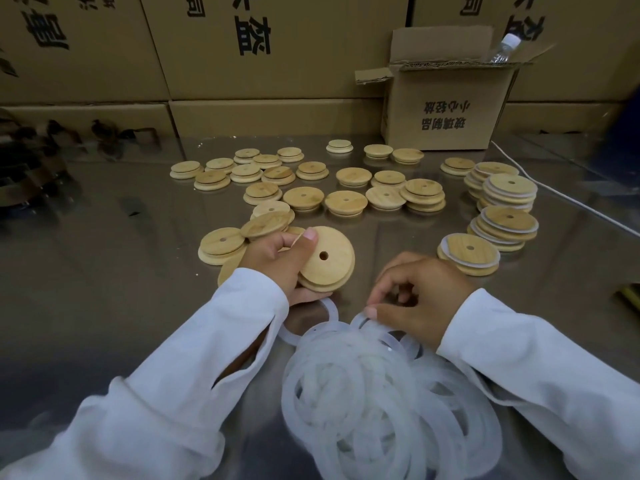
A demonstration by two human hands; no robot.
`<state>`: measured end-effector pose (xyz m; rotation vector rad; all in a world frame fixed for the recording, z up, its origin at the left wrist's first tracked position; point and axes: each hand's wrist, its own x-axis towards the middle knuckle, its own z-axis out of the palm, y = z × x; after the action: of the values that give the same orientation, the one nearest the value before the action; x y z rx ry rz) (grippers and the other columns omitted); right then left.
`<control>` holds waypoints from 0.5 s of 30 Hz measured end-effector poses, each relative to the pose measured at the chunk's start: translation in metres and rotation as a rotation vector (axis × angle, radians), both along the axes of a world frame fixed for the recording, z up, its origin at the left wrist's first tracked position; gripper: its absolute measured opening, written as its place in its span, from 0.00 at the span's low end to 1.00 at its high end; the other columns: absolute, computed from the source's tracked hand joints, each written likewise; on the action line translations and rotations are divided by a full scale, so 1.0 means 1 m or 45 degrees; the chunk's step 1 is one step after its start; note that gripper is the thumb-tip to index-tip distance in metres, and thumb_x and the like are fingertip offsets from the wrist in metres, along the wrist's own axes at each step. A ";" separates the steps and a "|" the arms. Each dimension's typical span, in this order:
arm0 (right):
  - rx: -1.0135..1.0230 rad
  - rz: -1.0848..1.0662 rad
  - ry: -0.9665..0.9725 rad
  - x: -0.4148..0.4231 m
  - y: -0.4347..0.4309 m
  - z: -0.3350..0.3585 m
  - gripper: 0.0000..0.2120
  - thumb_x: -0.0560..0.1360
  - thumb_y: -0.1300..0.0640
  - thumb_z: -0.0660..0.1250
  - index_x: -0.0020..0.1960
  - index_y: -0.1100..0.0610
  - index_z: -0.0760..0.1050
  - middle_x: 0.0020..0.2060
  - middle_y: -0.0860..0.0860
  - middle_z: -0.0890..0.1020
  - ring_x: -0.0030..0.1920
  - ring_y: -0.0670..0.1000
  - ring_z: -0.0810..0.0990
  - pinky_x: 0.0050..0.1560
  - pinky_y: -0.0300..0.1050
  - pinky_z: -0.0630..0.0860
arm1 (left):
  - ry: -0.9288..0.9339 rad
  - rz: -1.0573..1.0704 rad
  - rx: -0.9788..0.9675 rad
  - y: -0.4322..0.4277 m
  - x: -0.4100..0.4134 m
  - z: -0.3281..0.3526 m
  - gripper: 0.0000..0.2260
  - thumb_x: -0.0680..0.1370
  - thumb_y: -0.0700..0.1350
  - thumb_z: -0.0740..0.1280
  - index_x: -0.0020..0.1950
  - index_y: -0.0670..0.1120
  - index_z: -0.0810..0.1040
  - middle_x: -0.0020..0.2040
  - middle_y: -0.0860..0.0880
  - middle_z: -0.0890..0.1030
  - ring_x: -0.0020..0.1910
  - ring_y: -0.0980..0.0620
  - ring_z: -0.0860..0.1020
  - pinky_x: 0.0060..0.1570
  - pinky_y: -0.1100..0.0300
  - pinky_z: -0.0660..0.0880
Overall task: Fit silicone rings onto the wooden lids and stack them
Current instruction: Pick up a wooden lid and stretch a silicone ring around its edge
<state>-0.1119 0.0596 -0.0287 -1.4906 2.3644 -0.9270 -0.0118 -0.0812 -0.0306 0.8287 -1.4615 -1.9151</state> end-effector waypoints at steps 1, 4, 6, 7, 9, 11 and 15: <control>0.003 -0.004 0.003 0.001 0.000 0.000 0.10 0.67 0.53 0.72 0.31 0.44 0.74 0.43 0.43 0.75 0.40 0.44 0.72 0.46 0.40 0.72 | -0.002 -0.005 0.010 0.000 0.000 0.000 0.09 0.75 0.45 0.66 0.40 0.41 0.74 0.49 0.37 0.78 0.47 0.38 0.79 0.27 0.53 0.80; 0.038 0.041 0.061 0.003 0.000 0.001 0.13 0.70 0.56 0.70 0.32 0.44 0.70 0.41 0.41 0.72 0.42 0.43 0.72 0.46 0.36 0.68 | 0.004 -0.011 0.009 0.001 0.000 0.001 0.08 0.76 0.46 0.65 0.41 0.42 0.74 0.52 0.36 0.77 0.49 0.36 0.78 0.27 0.52 0.80; -0.013 0.062 0.091 0.003 0.001 0.005 0.13 0.71 0.57 0.69 0.33 0.43 0.70 0.42 0.41 0.72 0.45 0.43 0.72 0.47 0.36 0.67 | 0.032 -0.020 -0.009 0.001 0.001 0.000 0.07 0.76 0.46 0.65 0.42 0.42 0.75 0.51 0.38 0.77 0.48 0.37 0.78 0.28 0.53 0.80; -0.088 0.051 0.104 0.002 0.002 0.008 0.13 0.71 0.57 0.69 0.33 0.44 0.70 0.42 0.41 0.73 0.45 0.43 0.72 0.47 0.36 0.66 | 0.051 -0.033 -0.021 0.001 0.001 0.001 0.07 0.76 0.46 0.65 0.42 0.43 0.75 0.49 0.39 0.78 0.47 0.38 0.79 0.28 0.53 0.80; -0.318 0.013 0.124 -0.001 0.003 0.013 0.12 0.71 0.59 0.69 0.35 0.44 0.71 0.40 0.42 0.75 0.43 0.41 0.73 0.45 0.33 0.67 | 0.088 -0.095 -0.048 0.001 0.003 0.001 0.06 0.76 0.45 0.64 0.42 0.44 0.76 0.46 0.41 0.79 0.44 0.40 0.80 0.29 0.53 0.80; -0.554 -0.003 0.069 -0.001 0.005 0.015 0.11 0.70 0.61 0.69 0.37 0.46 0.73 0.36 0.43 0.77 0.40 0.42 0.74 0.43 0.33 0.70 | 0.118 -0.224 -0.075 0.002 0.005 0.001 0.06 0.76 0.45 0.63 0.42 0.45 0.77 0.44 0.43 0.80 0.40 0.43 0.82 0.31 0.52 0.80; -0.789 -0.029 -0.126 0.002 0.004 0.015 0.11 0.69 0.64 0.71 0.37 0.48 0.76 0.32 0.44 0.80 0.36 0.43 0.77 0.40 0.35 0.74 | 0.122 -0.429 -0.133 0.007 0.007 0.001 0.07 0.72 0.48 0.65 0.44 0.47 0.78 0.37 0.46 0.83 0.37 0.46 0.83 0.32 0.52 0.80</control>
<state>-0.1097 0.0634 -0.0136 -1.5478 2.1235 -1.8098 -0.0050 -0.0738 -0.0291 0.4579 -1.7103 -2.0640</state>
